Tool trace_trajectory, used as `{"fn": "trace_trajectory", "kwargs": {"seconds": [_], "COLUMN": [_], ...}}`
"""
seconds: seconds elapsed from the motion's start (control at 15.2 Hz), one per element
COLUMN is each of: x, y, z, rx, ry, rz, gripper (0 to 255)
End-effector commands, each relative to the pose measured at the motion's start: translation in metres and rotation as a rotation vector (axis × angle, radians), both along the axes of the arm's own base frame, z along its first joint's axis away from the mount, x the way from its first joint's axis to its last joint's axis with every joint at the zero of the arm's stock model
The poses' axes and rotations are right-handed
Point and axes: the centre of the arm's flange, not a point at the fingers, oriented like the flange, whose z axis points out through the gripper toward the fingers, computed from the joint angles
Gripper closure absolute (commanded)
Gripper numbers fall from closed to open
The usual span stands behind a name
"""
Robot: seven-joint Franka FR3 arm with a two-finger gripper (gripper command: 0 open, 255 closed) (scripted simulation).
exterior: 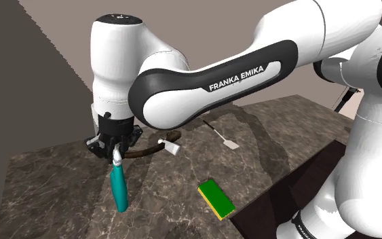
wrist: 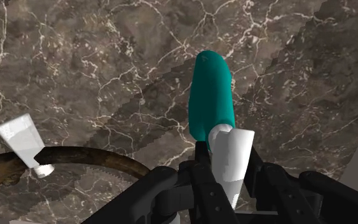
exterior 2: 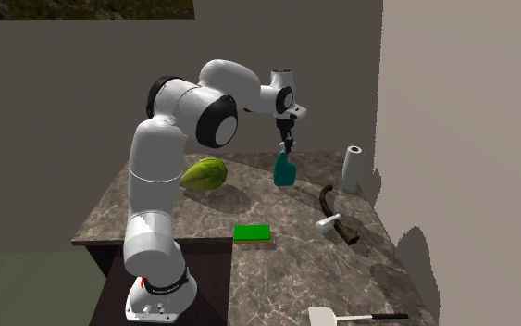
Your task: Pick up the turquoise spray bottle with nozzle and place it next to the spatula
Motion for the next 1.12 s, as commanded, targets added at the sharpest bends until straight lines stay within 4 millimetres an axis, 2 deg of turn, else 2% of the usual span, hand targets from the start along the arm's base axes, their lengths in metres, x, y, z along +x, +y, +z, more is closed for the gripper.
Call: {"fn": "trace_trajectory", "kwargs": {"seconds": [0.0,0.07,1.06], "x": [0.0,0.0,0.0], "y": [0.0,0.0,0.0], "z": [0.0,0.0,0.079], "rx": [0.0,0.0,0.0], "ry": [0.0,0.0,0.0], "rz": [0.0,0.0,0.0], "gripper": [255,255,255]}}
